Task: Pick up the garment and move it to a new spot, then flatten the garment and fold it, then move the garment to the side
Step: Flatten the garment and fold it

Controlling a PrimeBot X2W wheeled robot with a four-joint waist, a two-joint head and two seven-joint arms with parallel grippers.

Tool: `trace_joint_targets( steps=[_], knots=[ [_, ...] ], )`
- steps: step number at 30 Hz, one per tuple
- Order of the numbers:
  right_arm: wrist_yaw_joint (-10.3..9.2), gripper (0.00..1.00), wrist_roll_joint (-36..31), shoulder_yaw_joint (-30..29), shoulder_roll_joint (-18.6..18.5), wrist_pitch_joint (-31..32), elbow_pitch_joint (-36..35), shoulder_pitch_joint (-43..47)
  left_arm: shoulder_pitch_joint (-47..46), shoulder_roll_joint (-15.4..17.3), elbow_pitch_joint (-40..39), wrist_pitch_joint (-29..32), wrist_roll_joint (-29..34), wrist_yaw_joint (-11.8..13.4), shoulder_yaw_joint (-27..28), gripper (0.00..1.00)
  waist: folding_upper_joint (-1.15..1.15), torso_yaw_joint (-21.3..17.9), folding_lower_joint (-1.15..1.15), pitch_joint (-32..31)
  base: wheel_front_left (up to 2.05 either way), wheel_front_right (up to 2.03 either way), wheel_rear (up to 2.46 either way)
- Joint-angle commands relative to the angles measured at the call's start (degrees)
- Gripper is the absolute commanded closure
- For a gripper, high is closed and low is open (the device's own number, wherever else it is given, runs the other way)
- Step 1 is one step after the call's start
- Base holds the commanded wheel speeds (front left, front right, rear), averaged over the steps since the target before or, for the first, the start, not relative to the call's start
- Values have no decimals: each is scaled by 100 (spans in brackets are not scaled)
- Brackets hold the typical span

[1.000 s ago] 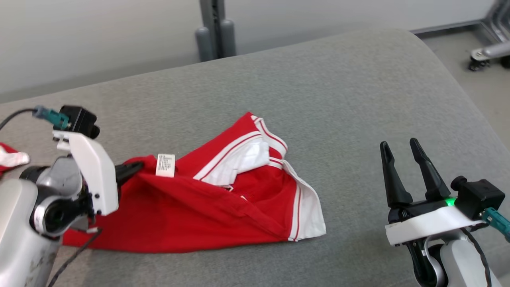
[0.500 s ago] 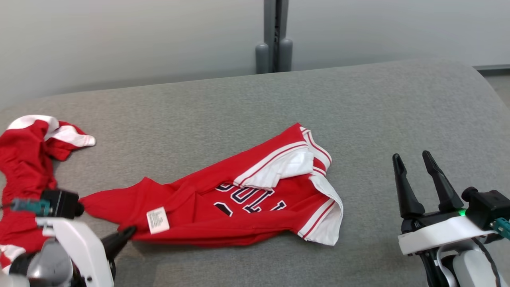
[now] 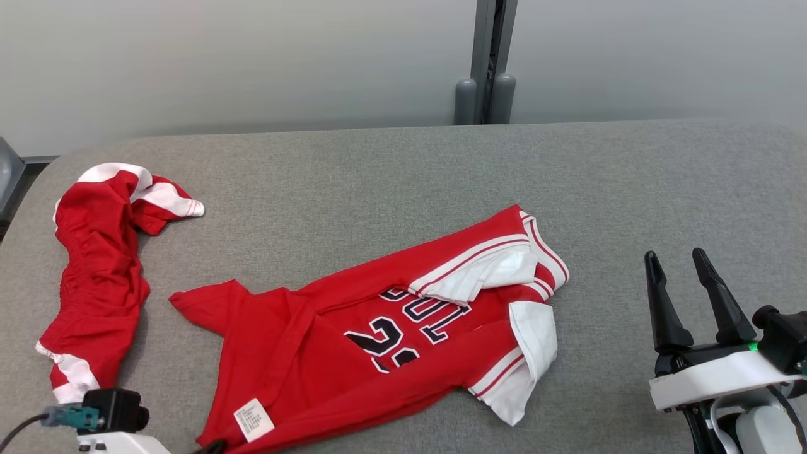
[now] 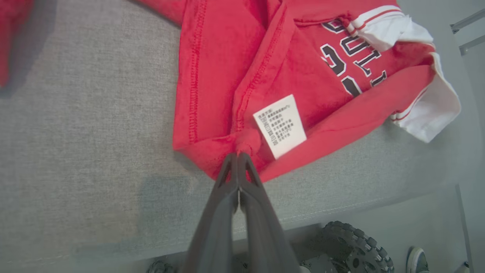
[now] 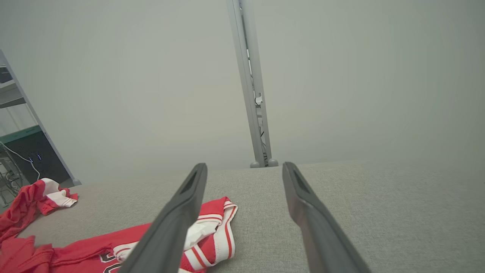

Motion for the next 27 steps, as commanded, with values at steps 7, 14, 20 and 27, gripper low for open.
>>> trace_joint_targets(
  steps=[7,14,20,27],
  knots=[
    [14,0,16,-34,-84,-19,38,45,28,-81,442,-72,221,70,-223,100,0,52,0,-55,0,0,0],
    [14,0,7,-75,-106,-19,68,84,-41,26,680,-222,504,186,-240,100,0,57,0,-115,0,0,0],
    [14,0,-7,-50,-76,-19,96,124,-40,-105,685,-298,434,177,-264,0,0,52,0,-201,0,0,0],
    [14,0,-17,-70,-104,-19,96,159,-147,-93,356,-602,609,228,-161,0,0,77,0,-276,0,0,0]
  ],
)
